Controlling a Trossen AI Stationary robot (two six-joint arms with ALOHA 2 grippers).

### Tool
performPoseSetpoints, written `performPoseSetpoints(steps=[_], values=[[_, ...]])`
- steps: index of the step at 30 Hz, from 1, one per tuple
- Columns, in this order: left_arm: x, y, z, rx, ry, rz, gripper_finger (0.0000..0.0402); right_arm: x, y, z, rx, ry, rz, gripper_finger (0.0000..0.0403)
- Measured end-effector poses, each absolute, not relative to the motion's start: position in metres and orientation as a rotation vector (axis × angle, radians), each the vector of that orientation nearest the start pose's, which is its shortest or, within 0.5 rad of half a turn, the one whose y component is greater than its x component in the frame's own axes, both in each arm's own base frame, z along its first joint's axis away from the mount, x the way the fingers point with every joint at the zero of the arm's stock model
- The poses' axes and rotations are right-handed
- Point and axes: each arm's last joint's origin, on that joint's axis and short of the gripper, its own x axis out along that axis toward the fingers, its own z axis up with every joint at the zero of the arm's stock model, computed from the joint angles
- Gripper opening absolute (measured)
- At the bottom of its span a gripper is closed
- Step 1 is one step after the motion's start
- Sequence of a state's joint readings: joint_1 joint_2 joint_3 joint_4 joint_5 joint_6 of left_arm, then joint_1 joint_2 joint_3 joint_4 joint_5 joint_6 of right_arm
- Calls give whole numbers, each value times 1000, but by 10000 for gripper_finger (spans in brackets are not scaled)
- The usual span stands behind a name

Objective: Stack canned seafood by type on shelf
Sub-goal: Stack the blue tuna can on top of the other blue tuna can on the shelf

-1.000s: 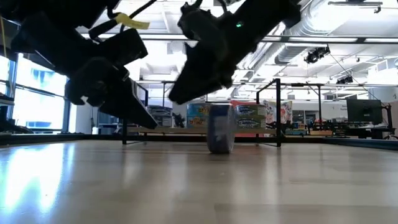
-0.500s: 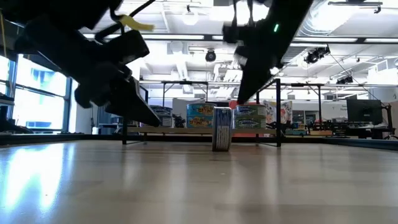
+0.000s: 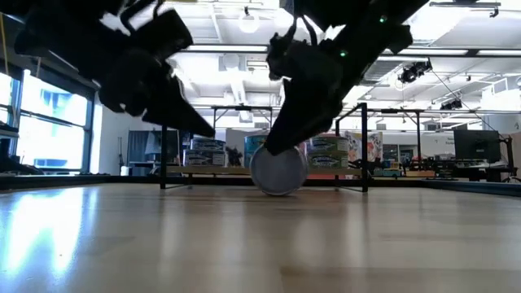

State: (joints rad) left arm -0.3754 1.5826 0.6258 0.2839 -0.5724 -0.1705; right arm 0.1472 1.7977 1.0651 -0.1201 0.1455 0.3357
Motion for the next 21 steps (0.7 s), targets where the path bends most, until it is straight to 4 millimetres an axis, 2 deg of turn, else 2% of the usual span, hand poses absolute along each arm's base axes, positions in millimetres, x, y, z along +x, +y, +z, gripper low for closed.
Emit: performPoseSetpoints(steps=[6, 11, 15, 18, 21], values=[[269, -95, 153, 216, 548, 193, 2, 348, 79, 164, 100, 962, -43, 139], [274, -89, 155, 306, 530, 190, 34, 330, 95, 155, 79, 1042, -186, 139], [280, -77, 159, 342, 500, 214, 82, 314, 93, 134, 77, 910, -444, 139], [283, -69, 161, 391, 498, 229, 116, 307, 87, 118, 104, 818, -453, 150], [285, -62, 161, 417, 508, 223, 146, 307, 76, 111, 128, 688, -420, 181]])
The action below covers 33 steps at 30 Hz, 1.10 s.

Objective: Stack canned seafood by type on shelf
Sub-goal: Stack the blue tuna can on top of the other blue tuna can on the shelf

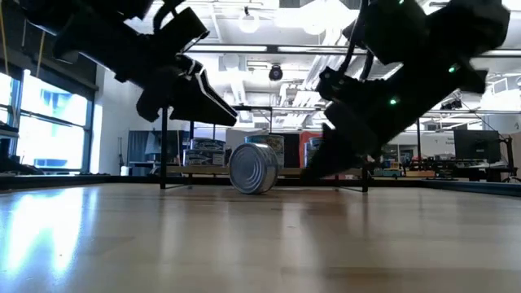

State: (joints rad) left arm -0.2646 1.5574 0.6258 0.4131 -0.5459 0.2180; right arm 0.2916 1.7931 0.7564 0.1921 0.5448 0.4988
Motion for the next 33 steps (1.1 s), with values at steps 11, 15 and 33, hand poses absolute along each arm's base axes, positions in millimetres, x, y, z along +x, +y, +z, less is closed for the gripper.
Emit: performPoseSetpoints(steps=[11, 15, 33], values=[[290, -31, 160, 689, 581, 200, 197, 327, 42, 121, -61, 504, -474, 256], [292, -14, 160, 675, 601, 220, 204, 335, 41, 122, -16, 512, -391, 256], [287, 41, 151, 537, 676, 94, 260, 331, 78, 123, 108, 498, -251, 256]])
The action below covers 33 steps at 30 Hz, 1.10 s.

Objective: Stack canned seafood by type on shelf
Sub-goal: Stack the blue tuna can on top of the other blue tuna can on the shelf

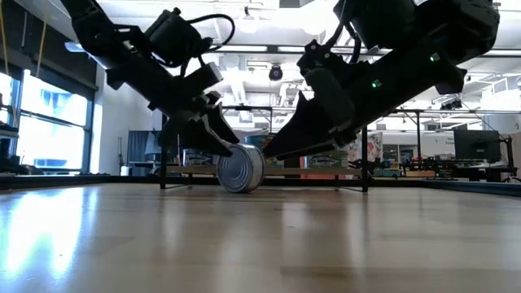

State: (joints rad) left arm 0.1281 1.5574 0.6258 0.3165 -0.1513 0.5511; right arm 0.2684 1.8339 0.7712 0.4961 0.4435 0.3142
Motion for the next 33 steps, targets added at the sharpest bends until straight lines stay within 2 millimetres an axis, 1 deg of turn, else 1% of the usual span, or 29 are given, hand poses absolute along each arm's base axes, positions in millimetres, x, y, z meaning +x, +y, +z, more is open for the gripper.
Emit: performPoseSetpoints(steps=[3, 6, 9, 13, 15, 19, 23, 26, 29, 33], values=[[287, 42, 151, 497, 657, 60, 260, 331, 78, 123, 109, 497, -251, 256], [288, 34, 152, 500, 652, 39, 260, 331, 78, 123, 125, 495, -255, 256], [289, 22, 151, 535, 647, 11, 260, 331, 78, 123, 134, 494, -257, 256], [290, 13, 153, 617, 646, 67, 260, 331, 78, 123, 129, 494, -256, 256], [291, 12, 155, 637, 633, 97, 260, 331, 78, 123, 128, 494, -257, 256], [291, 14, 155, 637, 639, 105, 260, 331, 78, 123, 123, 490, -272, 256], [290, 14, 153, 623, 654, 59, 260, 331, 78, 123, 121, 492, -272, 256], [289, 8, 150, 611, 663, -10, 260, 325, 81, 120, 99, 555, -275, 256], [286, 0, 146, 600, 689, -104, 260, 313, 86, 115, 107, 663, -314, 256], [287, -4, 138, 612, 712, -125, 257, 297, 93, 108, 120, 783, -382, 256]])
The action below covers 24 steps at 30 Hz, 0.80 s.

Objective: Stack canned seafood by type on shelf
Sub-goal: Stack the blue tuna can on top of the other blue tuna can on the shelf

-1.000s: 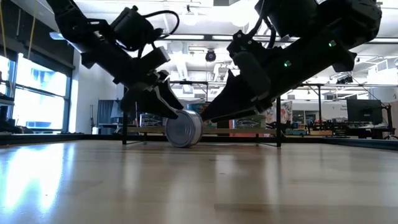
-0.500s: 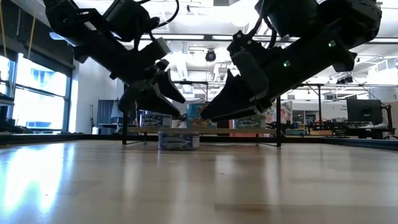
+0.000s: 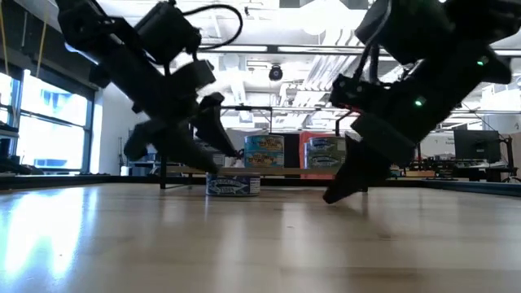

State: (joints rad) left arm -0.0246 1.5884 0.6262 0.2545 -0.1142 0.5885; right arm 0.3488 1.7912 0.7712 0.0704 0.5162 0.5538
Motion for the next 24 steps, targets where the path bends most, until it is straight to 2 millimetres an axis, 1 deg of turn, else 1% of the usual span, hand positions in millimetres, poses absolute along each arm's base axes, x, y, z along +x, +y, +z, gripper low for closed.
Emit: performPoseSetpoints(steps=[2, 5, 8, 10, 12, 16, 17, 18, 21, 24], values=[[290, -3, 132, 636, 719, -131, 253, 293, 96, 107, 121, 799, -402, 256], [293, -2, 120, 674, 738, -127, 239, 292, 101, 108, 123, 778, -402, 256], [295, -1, 112, 691, 760, -90, 208, 294, 105, 110, 104, 742, -392, 256], [296, -1, 110, 682, 766, -85, 174, 296, 107, 112, 95, 708, -374, 256], [296, -1, 109, 667, 771, -82, 130, 300, 110, 116, 77, 666, -337, 256], [297, -2, 111, 618, 751, -97, 29, 306, 118, 124, 22, 604, -191, 256], [297, -3, 111, 603, 745, -100, 15, 308, 119, 125, 9, 595, -157, 256], [297, -3, 112, 584, 740, -101, 11, 309, 120, 127, 3, 581, -125, 256], [298, -8, 113, 543, 721, -98, 15, 311, 121, 130, -52, 560, -62, 256], [297, -18, 116, 488, 704, -105, 5, 312, 121, 131, -206, 546, -30, 256]])
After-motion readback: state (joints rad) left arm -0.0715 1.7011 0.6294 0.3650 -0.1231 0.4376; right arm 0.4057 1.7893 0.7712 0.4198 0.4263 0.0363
